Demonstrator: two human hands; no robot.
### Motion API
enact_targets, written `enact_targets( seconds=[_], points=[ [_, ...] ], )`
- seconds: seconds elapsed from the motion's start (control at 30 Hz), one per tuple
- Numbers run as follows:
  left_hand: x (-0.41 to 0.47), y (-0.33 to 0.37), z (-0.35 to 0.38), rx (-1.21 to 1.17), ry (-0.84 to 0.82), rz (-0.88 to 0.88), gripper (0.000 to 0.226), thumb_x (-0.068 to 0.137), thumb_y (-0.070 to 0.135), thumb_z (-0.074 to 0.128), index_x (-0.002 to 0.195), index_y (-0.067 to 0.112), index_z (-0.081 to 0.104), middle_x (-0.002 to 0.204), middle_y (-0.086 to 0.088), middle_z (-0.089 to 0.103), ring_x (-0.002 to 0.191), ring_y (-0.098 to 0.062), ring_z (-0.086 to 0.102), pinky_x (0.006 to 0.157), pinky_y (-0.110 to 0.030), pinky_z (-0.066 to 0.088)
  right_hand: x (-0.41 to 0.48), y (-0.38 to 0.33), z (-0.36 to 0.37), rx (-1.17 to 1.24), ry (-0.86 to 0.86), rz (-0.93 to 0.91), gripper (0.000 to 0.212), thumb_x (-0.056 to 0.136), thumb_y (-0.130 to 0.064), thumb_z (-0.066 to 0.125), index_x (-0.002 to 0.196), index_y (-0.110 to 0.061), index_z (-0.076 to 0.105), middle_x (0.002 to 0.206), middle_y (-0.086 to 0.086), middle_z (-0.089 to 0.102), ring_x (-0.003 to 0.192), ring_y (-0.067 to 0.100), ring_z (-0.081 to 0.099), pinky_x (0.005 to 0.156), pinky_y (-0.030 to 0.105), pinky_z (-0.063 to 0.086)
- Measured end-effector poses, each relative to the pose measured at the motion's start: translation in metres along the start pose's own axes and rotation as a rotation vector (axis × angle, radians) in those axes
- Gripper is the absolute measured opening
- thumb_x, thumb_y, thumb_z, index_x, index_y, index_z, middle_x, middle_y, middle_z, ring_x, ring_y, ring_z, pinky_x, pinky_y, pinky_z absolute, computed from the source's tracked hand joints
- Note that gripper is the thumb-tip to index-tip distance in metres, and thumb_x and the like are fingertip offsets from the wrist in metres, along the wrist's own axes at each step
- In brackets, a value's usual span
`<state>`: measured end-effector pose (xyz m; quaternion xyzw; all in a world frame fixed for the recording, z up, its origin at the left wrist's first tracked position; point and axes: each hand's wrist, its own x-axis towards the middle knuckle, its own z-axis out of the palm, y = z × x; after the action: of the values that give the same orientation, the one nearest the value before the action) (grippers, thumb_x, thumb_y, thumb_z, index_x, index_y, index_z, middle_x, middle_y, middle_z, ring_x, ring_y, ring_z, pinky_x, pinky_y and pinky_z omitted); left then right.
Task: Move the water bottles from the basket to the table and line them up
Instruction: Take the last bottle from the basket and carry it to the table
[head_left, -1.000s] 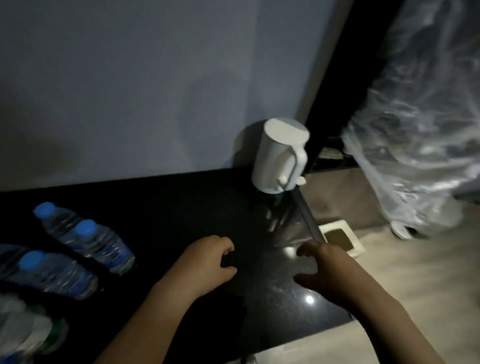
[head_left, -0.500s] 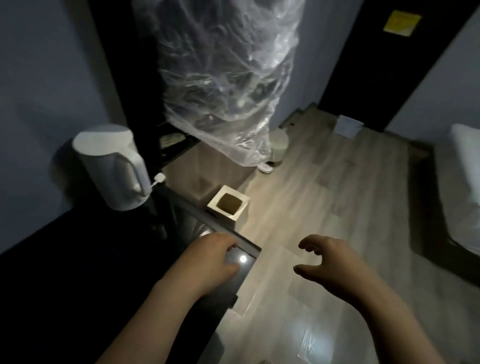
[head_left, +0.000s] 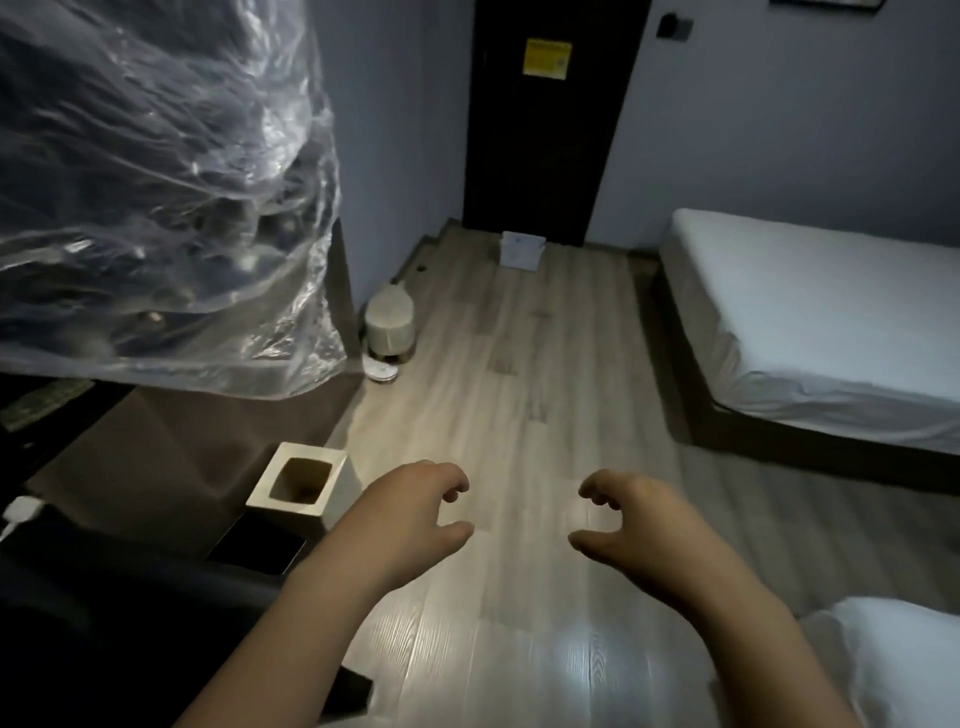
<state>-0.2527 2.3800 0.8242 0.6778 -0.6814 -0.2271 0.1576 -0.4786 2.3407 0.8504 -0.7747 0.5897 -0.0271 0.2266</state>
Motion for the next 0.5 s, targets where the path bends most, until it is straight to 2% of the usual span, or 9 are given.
enact_targets(
  seconds=[0.27,0.5],
  points=[
    [0.084,0.037,0.012,0.069,-0.043,0.068,0.039,0.085,0.038,0.061,0.122,0.030,0.054,0.117,0.015,0.057,0.106,-0.004,0.053,0.086,-0.020,0.043,0.046,0.062,-0.034,0.003,0.012,0.063,0.050,0.082,-0.038,0.069,0.128,-0.024,0.054,0.124,-0.005,0.059,0.111,0.010,0.055,0.083,0.018,0.042],
    [0.186,0.040,0.005,0.079,-0.047,0.101,0.039,0.083,0.040,0.062,0.120,0.031,0.055,0.116,0.017,0.058,0.105,-0.003,0.054,0.081,-0.019,0.041,0.129,0.085,-0.059,0.022,0.043,0.089,0.049,0.081,-0.039,0.069,0.127,-0.025,0.055,0.122,-0.007,0.059,0.108,0.009,0.056,0.079,0.017,0.042]
  ],
)
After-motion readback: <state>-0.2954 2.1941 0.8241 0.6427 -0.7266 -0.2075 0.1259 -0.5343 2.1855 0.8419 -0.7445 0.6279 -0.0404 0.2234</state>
